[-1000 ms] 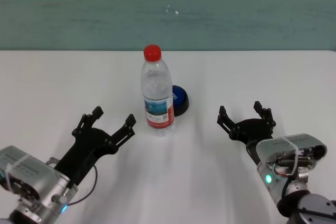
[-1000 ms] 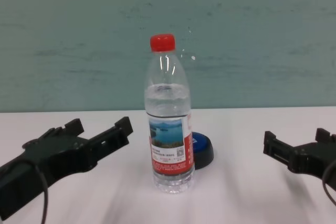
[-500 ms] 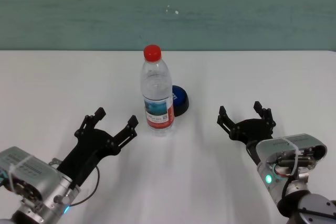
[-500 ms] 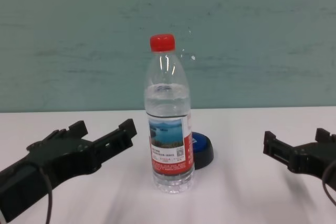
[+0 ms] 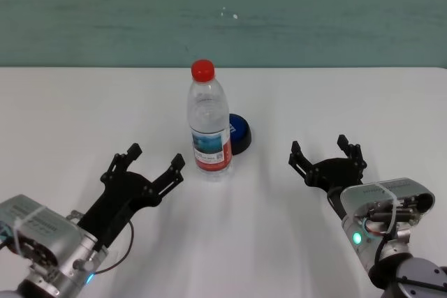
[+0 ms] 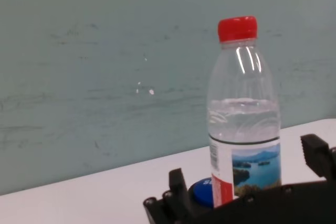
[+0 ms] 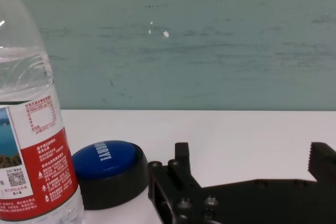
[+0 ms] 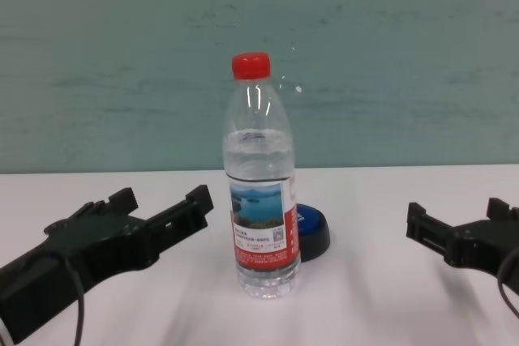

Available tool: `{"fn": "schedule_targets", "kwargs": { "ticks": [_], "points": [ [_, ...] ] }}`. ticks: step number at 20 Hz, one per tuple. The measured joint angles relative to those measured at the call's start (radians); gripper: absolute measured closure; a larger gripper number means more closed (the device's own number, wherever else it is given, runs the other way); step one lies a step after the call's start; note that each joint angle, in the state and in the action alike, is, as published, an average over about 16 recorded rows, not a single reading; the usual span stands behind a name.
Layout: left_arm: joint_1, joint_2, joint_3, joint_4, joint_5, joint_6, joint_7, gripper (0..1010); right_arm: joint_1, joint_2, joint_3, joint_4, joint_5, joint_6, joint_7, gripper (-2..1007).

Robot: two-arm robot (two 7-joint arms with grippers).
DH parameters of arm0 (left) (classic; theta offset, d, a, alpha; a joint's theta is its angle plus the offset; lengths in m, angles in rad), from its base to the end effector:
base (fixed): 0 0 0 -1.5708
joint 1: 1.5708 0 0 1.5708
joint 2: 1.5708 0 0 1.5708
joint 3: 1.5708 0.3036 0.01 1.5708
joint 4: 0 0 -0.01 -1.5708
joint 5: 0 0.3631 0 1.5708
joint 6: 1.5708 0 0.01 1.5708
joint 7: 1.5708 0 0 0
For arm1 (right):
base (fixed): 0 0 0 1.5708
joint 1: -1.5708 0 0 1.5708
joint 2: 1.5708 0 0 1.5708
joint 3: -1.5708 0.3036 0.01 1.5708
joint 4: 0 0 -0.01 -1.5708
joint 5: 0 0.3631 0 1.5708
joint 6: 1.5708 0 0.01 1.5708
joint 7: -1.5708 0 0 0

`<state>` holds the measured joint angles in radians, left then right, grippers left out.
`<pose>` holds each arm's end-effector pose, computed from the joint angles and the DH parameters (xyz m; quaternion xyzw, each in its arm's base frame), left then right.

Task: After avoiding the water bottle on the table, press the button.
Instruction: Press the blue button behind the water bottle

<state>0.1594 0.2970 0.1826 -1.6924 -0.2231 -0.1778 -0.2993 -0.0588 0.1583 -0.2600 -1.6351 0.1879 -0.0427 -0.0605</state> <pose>0.3265 0.0122 -0.3311 -0.0155 -0.0435 0.5034 0.8628 0.3518 0.0515 -0.3223 0.0183 0.0179 -0.6311 0.7753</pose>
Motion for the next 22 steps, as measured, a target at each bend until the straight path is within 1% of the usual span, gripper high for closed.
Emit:
{"fn": "schedule_targets", "kwargs": {
  "ticks": [22],
  "points": [
    [-0.017,0.000,0.015,0.008,0.002,0.003,-0.006,0,0.000,0.000,0.000,0.000,0.000,0.000,0.000,1]
  ]
}}
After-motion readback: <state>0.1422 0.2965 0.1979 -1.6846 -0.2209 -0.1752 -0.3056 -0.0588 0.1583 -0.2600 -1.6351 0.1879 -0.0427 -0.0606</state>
